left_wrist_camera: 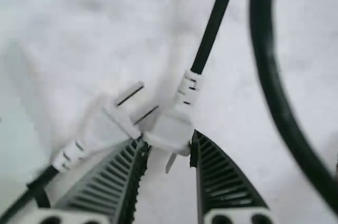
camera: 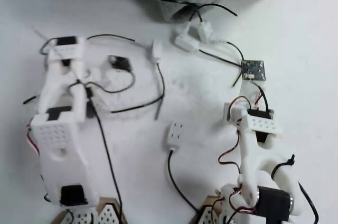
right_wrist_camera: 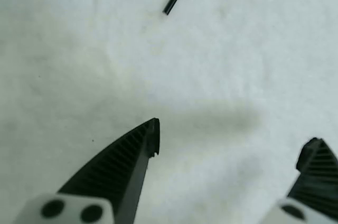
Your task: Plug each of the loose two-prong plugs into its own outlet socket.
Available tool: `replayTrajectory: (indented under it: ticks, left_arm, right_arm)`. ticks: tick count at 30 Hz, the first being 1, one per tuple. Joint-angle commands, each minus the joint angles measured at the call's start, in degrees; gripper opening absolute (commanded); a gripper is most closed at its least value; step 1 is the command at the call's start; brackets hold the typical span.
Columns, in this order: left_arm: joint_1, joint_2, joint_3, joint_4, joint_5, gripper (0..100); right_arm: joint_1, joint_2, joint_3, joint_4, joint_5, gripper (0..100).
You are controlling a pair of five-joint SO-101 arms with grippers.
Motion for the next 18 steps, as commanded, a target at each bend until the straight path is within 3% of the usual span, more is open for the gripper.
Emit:
replayTrajectory:
  ticks: [1,5,10,18]
  left_arm:
    - [5.2,-0.1,-0.4,-3.4,0.2,3]
    - [6.8,1.1,-0.3,-4.8,0.9,5]
    - [5.2,1.1,-2.4,-4.9,1.2,17]
    - [5.5,1.4,-12.6,0.0,1.1,18]
  right_arm:
    - [-0.3,-0.1,-0.7,-0.8,0.2,40.1]
    - [-0.3,-0.1,-0.7,-0.8,0.2,40.1]
    - [-0.3,-0.1,-0.7,-0.9,0.2,40.1]
    - [-0.4,-0.1,-0.7,-2.1,0.2,40.1]
